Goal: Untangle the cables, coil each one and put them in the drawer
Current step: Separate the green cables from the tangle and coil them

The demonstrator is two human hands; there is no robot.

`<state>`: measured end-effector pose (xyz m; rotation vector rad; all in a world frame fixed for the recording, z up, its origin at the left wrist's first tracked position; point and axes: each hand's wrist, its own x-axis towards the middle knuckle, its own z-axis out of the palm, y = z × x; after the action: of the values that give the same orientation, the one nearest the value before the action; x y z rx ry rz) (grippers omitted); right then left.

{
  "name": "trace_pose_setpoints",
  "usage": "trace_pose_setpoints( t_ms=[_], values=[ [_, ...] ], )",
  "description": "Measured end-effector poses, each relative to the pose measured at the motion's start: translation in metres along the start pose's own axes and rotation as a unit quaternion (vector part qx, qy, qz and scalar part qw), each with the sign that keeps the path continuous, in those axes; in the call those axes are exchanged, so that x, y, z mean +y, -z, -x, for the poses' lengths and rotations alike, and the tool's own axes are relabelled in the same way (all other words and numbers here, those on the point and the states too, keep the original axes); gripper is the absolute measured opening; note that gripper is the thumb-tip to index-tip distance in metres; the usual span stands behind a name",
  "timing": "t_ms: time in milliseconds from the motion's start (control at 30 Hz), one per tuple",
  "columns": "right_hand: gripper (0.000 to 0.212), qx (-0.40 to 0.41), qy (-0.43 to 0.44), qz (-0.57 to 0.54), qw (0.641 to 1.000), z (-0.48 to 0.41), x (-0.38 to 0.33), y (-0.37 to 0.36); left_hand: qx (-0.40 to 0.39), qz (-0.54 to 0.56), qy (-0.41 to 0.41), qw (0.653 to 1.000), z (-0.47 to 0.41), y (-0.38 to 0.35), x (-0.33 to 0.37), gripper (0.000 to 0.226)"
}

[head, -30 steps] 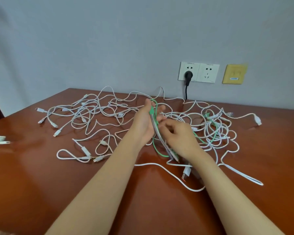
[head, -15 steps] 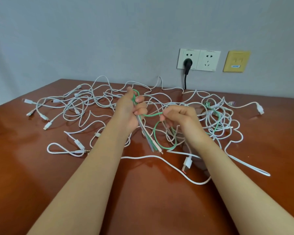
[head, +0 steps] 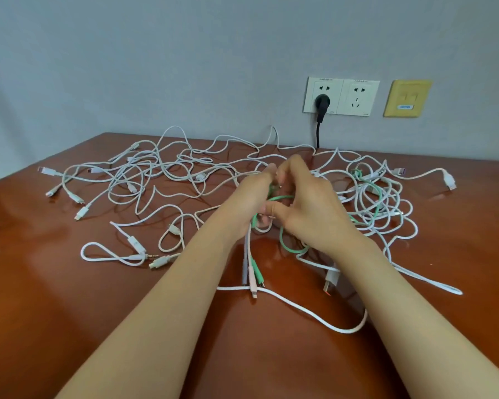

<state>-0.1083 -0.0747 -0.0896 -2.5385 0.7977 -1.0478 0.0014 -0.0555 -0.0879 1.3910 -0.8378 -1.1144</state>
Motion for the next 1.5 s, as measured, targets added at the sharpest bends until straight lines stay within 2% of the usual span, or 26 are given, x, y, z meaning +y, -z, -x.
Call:
trace_pose_setpoints(
  t_ms=[133, 200, 300, 400, 467, 633, 867, 967, 1067, 1167, 1333, 1500],
  values=[
    [0.048, 0.006, -0.052, 0.145, 0.988, 0.003, 0.006, 0.005, -0.047, -0.100, 0.013, 0.994, 0.007, -0.007, -0.004, 0.030],
    [0.050, -0.010, -0.068, 0.171, 0.983, 0.004, 0.012, 0.007, -0.075, -0.126, 0.021, 0.989, 0.008, -0.007, -0.006, 0.028],
    [0.045, -0.030, -0.061, 0.155, 0.986, 0.003, 0.015, 0.007, -0.058, -0.137, 0.012, 0.989, 0.006, -0.003, -0.005, 0.026],
    [0.026, -0.028, -0.041, 0.106, 0.993, 0.003, 0.017, 0.006, -0.026, -0.131, -0.021, 0.991, 0.004, 0.003, -0.003, 0.028],
    [0.015, -0.024, -0.060, 0.106, 0.992, 0.002, 0.023, 0.008, -0.010, -0.114, -0.029, 0.993, 0.004, 0.008, -0.001, 0.032],
    [0.021, -0.024, -0.097, 0.134, 0.986, 0.002, 0.038, 0.005, 0.009, -0.035, -0.019, 0.999, 0.002, 0.017, 0.002, 0.039],
    [0.025, 0.057, -0.080, 0.096, 0.990, -0.001, 0.030, -0.002, -0.009, -0.103, -0.018, 0.994, 0.002, 0.010, -0.004, 0.050],
    [0.024, 0.064, -0.083, 0.096, 0.990, 0.001, 0.029, -0.005, -0.021, -0.112, -0.049, 0.992, 0.001, 0.007, -0.007, 0.045],
    [0.021, 0.035, -0.094, 0.083, 0.991, 0.003, 0.027, -0.005, -0.022, -0.097, -0.065, 0.993, -0.001, 0.006, -0.009, 0.037],
    [0.032, -0.030, -0.089, 0.085, 0.992, 0.006, 0.019, -0.003, 0.006, -0.074, -0.079, 0.994, -0.003, 0.006, -0.011, 0.036],
    [0.074, -0.086, -0.049, 0.133, 0.986, 0.005, 0.011, -0.004, 0.059, -0.034, -0.107, 0.992, -0.007, 0.006, -0.013, 0.034],
    [0.059, -0.059, -0.001, 0.190, 0.980, 0.005, 0.006, -0.004, 0.101, 0.024, -0.101, 0.989, -0.009, 0.004, -0.013, 0.039]
  ],
)
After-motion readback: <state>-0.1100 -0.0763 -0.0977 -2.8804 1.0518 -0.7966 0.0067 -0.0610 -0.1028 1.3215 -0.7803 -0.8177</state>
